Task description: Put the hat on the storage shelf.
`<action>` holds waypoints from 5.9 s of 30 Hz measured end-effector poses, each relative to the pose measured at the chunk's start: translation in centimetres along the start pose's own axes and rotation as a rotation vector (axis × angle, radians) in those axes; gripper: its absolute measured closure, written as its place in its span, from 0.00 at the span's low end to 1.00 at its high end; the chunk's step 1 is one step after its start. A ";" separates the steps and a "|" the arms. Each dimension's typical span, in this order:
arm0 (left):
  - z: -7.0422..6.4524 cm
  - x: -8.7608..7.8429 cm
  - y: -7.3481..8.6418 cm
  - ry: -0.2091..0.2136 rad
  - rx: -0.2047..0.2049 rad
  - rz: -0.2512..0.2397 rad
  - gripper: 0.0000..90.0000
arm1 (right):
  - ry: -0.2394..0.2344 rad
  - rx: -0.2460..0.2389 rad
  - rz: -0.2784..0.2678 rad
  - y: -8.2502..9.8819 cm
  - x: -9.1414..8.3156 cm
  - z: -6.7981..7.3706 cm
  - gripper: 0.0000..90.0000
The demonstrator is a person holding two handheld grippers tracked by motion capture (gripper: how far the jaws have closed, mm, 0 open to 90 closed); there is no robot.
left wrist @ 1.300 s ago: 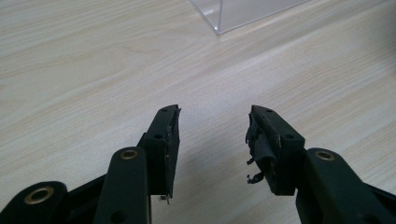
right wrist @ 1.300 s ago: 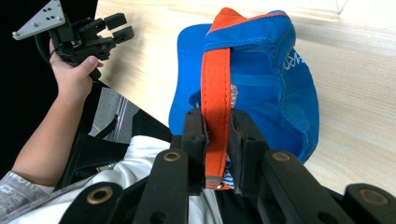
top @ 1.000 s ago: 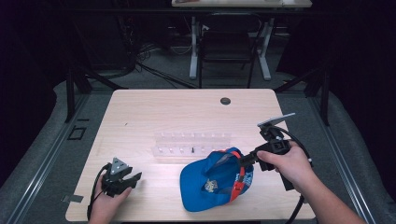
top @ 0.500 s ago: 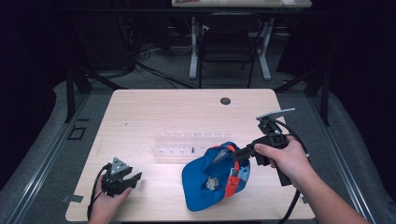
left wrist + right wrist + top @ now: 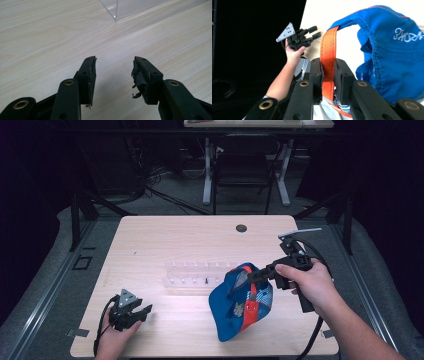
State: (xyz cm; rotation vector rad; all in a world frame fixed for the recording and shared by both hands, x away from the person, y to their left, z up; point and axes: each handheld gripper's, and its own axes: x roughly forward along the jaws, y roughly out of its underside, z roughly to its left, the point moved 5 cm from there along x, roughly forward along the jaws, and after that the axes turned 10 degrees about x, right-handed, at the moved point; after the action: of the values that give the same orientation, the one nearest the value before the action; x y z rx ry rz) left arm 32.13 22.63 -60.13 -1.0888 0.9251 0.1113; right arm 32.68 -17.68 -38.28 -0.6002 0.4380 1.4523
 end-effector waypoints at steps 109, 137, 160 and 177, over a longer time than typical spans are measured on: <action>-3.9 -1.1 -5.7 0.085 0.111 -0.133 0.63 | -0.148 0.074 -0.272 -11.5 1.5 6.9 0.86; -8.7 0.2 -12.8 0.132 0.239 -0.193 0.69 | -0.149 0.064 -0.220 -10.7 3.4 6.3 0.86; -9.9 1.4 -15.0 0.146 0.246 -0.196 0.81 | -0.159 0.058 -0.205 -10.6 4.2 6.6 0.86; -10.1 1.4 -14.9 0.159 0.267 -0.195 0.97 | -0.153 0.061 -0.204 -10.6 4.3 6.4 0.86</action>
State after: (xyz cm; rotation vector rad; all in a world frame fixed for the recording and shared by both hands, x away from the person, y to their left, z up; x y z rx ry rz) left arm 34.51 6.73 -51.97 -0.9420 0.9398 -0.2561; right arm 43.04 -10.47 -34.77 -0.4665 0.2908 1.2753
